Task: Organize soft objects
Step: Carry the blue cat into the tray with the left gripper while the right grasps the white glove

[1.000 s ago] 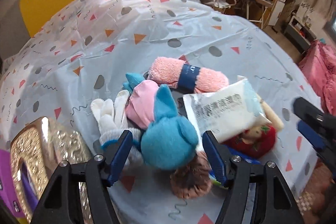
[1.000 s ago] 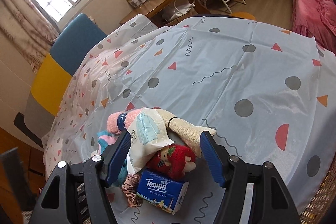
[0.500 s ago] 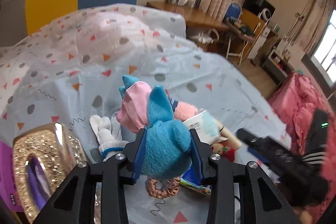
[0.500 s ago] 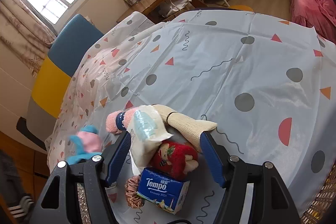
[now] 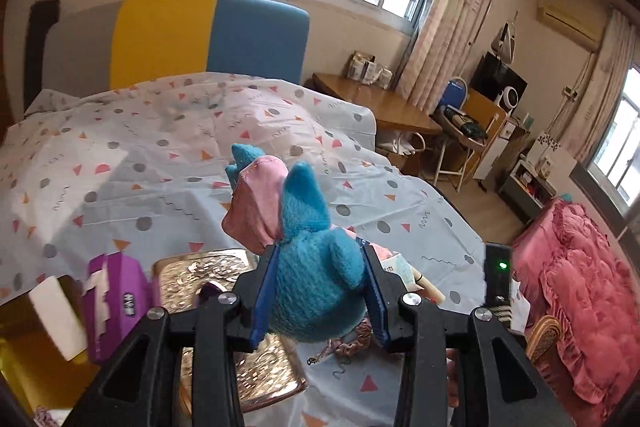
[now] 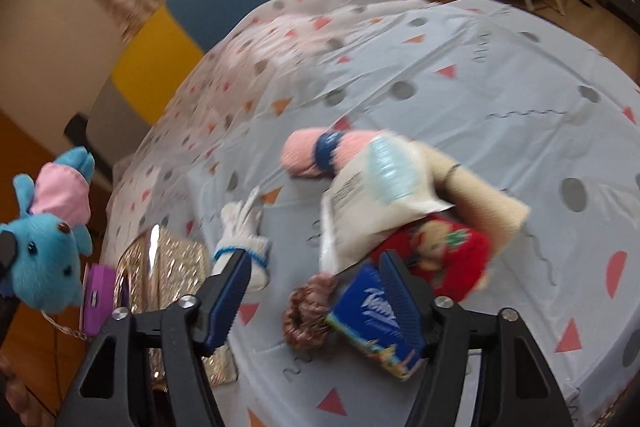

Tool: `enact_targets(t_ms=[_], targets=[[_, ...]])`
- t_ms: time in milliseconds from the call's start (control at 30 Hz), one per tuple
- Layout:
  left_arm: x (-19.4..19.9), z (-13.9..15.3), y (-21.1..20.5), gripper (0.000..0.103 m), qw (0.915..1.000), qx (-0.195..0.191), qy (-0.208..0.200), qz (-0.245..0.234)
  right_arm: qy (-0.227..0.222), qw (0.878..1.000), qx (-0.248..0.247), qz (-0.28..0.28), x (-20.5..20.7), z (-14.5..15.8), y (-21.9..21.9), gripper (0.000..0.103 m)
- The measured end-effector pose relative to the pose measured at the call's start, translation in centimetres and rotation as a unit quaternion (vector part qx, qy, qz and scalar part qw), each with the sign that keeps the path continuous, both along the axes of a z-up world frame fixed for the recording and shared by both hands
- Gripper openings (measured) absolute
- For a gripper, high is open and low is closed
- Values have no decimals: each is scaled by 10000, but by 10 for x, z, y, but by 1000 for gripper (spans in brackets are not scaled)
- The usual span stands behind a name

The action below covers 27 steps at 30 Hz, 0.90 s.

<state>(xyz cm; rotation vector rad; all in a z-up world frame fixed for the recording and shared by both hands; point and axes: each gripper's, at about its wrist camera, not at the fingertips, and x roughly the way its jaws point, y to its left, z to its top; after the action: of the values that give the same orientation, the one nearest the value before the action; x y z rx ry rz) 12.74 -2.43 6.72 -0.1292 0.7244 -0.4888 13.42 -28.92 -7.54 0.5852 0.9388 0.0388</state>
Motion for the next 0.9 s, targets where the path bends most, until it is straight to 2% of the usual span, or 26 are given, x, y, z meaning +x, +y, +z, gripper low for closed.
enact_targets(t_ms=[133,433,567,700,733,833,900], targets=[[-10,4,29,41,9997,-129,-10,210,266,9988,116,400,22,-6,23,53],[-29,13,112,41,9947,-361,-66,961,800,9901,956,648,75,-41,50,53],[-44,10,165,42,9874,-402,-58,1529,991,9873,988,747,89,-57,60,53],[-66,-10,227,42,9711,-343,112,2360,1056,9870,847,868,97,-73,63,51],[-73,-16,241,42,9657,-341,170,2570,1015,9885,658,906,97,-74,65,47],[-93,-41,280,42,9473,-370,424,3154,882,9897,-176,1113,98,-65,78,46],[-107,-59,299,42,9359,-428,641,3438,816,9856,-764,1269,96,-63,90,46]])
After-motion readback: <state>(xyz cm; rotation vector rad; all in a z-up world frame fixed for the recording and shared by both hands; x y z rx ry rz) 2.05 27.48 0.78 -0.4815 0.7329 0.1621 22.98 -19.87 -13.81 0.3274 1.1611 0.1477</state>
